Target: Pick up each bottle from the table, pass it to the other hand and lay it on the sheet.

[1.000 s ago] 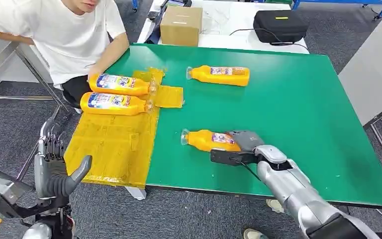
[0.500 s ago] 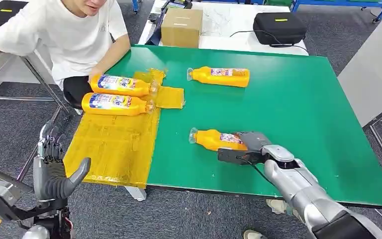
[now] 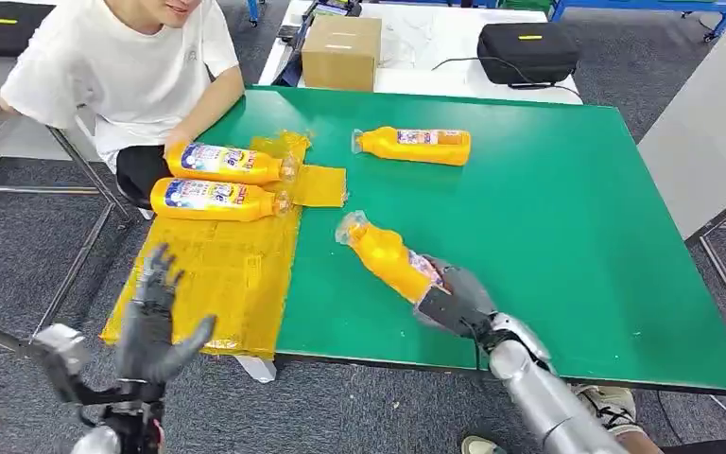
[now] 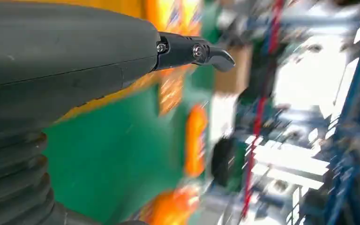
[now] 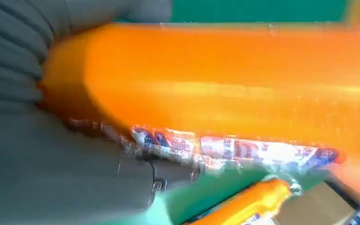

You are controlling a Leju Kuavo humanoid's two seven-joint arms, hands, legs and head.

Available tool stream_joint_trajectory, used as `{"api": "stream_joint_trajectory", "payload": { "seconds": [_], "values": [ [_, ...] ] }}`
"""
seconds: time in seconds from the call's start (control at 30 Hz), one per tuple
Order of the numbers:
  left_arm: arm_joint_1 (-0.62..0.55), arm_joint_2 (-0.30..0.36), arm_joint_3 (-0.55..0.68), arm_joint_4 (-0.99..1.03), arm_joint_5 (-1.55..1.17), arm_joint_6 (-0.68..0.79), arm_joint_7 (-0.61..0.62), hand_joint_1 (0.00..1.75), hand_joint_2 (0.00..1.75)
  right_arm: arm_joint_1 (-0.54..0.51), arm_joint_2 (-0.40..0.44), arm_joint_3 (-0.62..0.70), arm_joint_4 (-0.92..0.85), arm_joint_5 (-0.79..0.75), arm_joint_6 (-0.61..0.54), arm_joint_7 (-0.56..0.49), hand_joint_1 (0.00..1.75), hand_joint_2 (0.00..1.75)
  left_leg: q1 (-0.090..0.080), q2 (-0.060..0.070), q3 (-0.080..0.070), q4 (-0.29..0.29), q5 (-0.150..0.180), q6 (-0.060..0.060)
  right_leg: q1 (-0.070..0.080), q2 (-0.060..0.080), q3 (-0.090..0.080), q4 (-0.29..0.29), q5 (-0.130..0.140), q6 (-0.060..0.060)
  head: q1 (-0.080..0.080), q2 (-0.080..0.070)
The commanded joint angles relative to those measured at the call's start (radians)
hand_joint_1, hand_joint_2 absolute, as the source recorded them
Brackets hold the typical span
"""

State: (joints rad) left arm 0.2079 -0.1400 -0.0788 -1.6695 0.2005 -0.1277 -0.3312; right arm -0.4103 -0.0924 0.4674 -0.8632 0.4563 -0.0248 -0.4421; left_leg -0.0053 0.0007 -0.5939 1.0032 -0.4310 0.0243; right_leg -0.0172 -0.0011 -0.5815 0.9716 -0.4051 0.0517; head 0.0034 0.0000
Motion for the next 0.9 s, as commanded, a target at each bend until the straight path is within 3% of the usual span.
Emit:
{"api": "stream_joint_trajectory", "payload": {
  "seconds": [0.03,0.37,0.63,0.9],
  "values": [
    [0.006,-0.001,-0.134,0.179,0.091,-0.037,0.004,0.0,1.75,0.039,0.1,-0.067,-0.113,-0.028,0.028,-0.031,1.75,1.75,0.001,0.002,0.0,0.0,-0.001,-0.002,0.001,0.002,-0.001,0.0,-0.001,-0.002,0.0,0.0],
    [-0.003,0.017,-0.215,0.172,0.119,-0.047,-0.021,0.0,1.75,0.123,0.202,0.056,-0.132,-0.01,-0.03,-0.129,1.75,1.75,0.001,-0.001,-0.006,0.0,-0.001,-0.002,0.001,0.0,-0.006,0.0,-0.002,-0.002,0.0,0.0],
    [-0.062,0.004,-0.278,0.204,0.06,0.086,-0.066,0.0,1.75,0.083,0.273,0.157,-0.043,-0.027,-0.059,-0.159,1.75,1.75,0.001,0.0,-0.009,0.0,-0.001,-0.001,0.001,0.001,-0.009,0.0,-0.001,-0.002,0.0,0.0],
    [-0.087,0.014,-0.314,0.242,0.054,0.12,-0.07,0.0,1.75,0.039,0.301,0.237,0.003,-0.026,-0.076,-0.162,1.75,1.75,0.001,-0.001,-0.007,-0.001,-0.001,-0.001,0.001,0.001,-0.007,-0.001,-0.002,-0.002,0.0,0.0]
  ]
}}
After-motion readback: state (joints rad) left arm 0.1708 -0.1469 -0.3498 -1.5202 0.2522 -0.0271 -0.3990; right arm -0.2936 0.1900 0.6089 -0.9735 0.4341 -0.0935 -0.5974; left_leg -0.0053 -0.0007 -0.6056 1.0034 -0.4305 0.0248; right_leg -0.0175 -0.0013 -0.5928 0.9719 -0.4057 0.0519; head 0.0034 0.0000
